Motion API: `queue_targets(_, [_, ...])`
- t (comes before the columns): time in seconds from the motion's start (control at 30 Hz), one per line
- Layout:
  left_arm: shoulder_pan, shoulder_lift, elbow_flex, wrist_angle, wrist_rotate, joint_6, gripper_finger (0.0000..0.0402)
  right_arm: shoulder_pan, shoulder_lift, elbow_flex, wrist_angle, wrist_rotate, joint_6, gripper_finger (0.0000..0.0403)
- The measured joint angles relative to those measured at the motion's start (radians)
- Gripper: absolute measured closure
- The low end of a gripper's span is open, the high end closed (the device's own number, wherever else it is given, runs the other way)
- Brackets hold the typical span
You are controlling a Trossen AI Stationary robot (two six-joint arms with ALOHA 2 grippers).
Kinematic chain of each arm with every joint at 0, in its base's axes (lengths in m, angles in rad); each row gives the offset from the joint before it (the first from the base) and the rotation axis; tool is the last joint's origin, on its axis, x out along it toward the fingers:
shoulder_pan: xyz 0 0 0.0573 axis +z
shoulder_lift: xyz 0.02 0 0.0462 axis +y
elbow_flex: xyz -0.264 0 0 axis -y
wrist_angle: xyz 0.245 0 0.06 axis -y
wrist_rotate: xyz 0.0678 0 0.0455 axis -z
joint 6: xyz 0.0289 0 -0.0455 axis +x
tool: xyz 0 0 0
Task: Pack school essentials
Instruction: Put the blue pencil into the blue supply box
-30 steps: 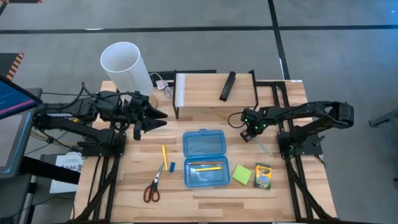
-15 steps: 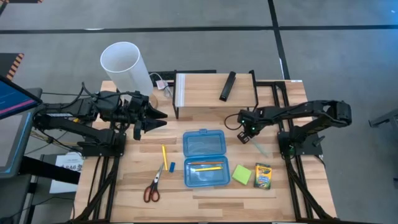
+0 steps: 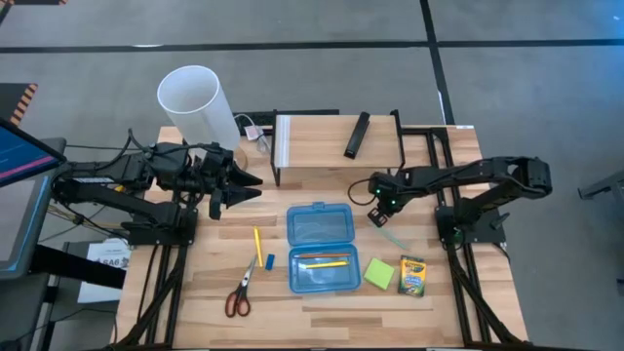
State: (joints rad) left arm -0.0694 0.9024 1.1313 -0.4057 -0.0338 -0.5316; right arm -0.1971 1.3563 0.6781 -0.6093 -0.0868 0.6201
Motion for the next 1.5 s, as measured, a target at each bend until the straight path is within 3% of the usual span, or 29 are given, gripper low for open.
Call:
queue_targets(0.2, [0.000,0.000,0.000,0.000,0.000,0.000,0.0226,0.111,0.000,0.026,0.072,-0.042,-0.002,0.0323])
queue_targets(0.33, [0.000,0.000,0.000,0.000,0.000,0.000,0.0226,0.188,0.012,0.050,0.103,0.009,-0.003,0.0279])
queue_targets(0.6, [0.000,0.000,0.000,0.000,0.000,0.001,0.0226,0.215,0.184,0.053,0.188,0.040,0.019,0.0220])
queue_targets(0.93, [0.000,0.000,0.001,0.000,0.003,-0.032,0.0226,0.174,0.315,0.167,0.154,0.037,-0.062,0.0220])
queue_targets(1.23, [0.000,0.000,0.001,0.000,0.004,-0.039,0.0226,0.105,0.258,0.250,0.066,0.083,-0.113,0.0221])
queue_targets(1.5, [0.000,0.000,0.001,0.003,0.005,-0.026,0.0226,-0.056,0.225,0.249,-0.035,0.098,-0.225,0.0224])
